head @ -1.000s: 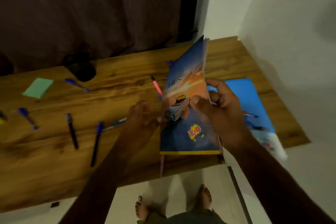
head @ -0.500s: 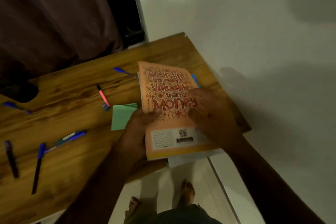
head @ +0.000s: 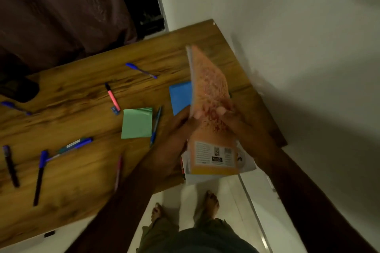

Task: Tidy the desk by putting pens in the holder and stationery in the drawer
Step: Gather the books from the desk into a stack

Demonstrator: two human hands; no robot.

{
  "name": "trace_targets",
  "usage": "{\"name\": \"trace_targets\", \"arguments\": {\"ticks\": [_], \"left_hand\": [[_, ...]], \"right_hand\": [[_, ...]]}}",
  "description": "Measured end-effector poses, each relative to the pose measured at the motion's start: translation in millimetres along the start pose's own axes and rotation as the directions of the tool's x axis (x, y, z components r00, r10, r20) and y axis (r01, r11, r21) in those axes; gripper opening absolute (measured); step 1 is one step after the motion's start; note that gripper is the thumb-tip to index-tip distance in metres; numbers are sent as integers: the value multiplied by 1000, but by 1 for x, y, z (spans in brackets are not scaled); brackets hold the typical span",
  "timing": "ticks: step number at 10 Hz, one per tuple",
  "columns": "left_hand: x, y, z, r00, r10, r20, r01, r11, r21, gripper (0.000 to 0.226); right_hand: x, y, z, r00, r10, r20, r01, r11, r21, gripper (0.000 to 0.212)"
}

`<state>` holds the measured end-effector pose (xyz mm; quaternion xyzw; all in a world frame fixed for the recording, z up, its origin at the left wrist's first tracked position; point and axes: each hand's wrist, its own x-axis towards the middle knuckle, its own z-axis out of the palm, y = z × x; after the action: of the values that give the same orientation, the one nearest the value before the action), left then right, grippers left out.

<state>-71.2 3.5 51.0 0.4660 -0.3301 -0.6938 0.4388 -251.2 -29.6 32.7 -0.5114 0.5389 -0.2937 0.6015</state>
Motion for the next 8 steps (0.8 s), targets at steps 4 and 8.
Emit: {"name": "trace_targets", "arguments": {"ticks": [4,8], "left_hand": [[17,0,-6,918,394,36,-303,641,705,25],[-4,-36,-38,909,-161,-386,372,731,572,17]], "right_hand": [[3,-29,-21,999,-19,27,6,913,408,32],[30,38,-25,972,16,-236,-96,939,-330,22]]}}
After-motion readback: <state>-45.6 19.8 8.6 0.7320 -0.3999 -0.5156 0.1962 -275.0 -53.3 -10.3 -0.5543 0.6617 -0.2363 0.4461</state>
